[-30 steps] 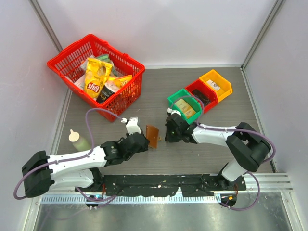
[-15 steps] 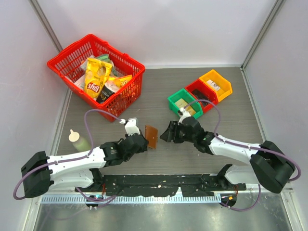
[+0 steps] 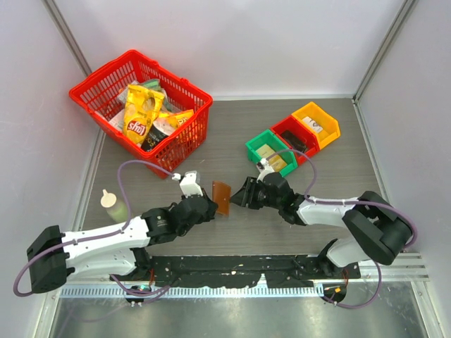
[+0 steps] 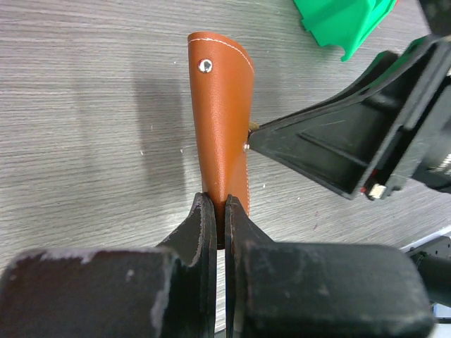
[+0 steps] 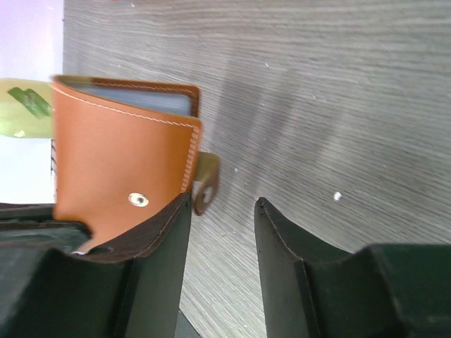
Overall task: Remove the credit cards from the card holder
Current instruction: Open the card holder at the center of the board.
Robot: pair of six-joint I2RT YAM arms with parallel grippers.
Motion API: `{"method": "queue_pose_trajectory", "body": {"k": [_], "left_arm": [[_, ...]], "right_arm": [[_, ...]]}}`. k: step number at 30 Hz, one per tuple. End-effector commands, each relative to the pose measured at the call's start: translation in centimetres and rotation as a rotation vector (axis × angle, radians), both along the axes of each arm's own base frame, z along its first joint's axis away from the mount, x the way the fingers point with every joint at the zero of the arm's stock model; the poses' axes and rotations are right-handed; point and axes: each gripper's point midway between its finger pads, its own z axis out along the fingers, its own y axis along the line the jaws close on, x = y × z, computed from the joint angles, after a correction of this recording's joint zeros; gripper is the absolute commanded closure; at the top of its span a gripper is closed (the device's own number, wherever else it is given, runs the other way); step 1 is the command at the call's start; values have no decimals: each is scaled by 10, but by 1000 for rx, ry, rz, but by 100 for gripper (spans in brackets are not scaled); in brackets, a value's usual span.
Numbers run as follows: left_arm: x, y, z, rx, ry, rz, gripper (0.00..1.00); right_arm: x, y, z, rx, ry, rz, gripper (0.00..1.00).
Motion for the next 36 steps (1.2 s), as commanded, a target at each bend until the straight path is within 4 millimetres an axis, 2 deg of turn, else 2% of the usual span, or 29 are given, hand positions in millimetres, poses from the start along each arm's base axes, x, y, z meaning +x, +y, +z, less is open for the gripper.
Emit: {"method": "queue_pose_trajectory", "body": {"k": [1, 4, 13, 16, 17, 18, 19, 20, 21, 22, 23, 24, 25, 30, 32, 36], "left_arm": [[7, -8, 31, -108, -59, 23, 100], [6, -11, 37, -127, -60, 9, 100], [4, -13, 42, -157, -66, -2, 100], [5, -11, 40, -160, -67, 9, 100], [6, -9, 38, -156, -67, 20, 100], [6, -7, 35, -152, -65, 28, 100], [7, -5, 31, -141, -63, 39, 96], [8, -3, 28, -129, -63, 51, 87], [8, 0, 24, -107, -59, 62, 78], [10, 3, 19, -79, -56, 70, 67], [10, 6, 15, -48, -55, 75, 57], [11, 8, 12, -19, -51, 80, 49], [12, 9, 6, 13, -44, 82, 42], [14, -1, 3, 99, -23, 42, 8], [14, -9, 4, 127, -5, 19, 0], [13, -26, -3, 161, 42, -28, 0]], "right_arm": [[3, 4, 0, 45, -23, -2, 56], [2, 8, -1, 70, -23, 18, 61], [5, 16, 13, 141, -59, 46, 62], [6, 11, 10, 138, -54, 36, 93], [5, 8, 10, 134, -52, 32, 99], [7, 5, 8, 128, -49, 25, 99], [6, 1, 8, 115, -48, 26, 99], [3, -2, 2, 85, -27, 23, 99], [5, -5, 6, 75, -47, 23, 99], [2, -11, -2, 35, -24, 19, 99], [4, -12, 4, 21, -50, 26, 99], [0, -18, -5, -27, -18, 19, 99], [2, -19, 0, -38, -39, 24, 99], [-5, -25, -5, -101, -20, 54, 99], [-6, -25, -1, -93, -29, 62, 99], [-5, -26, 1, -101, -33, 59, 99]]}}
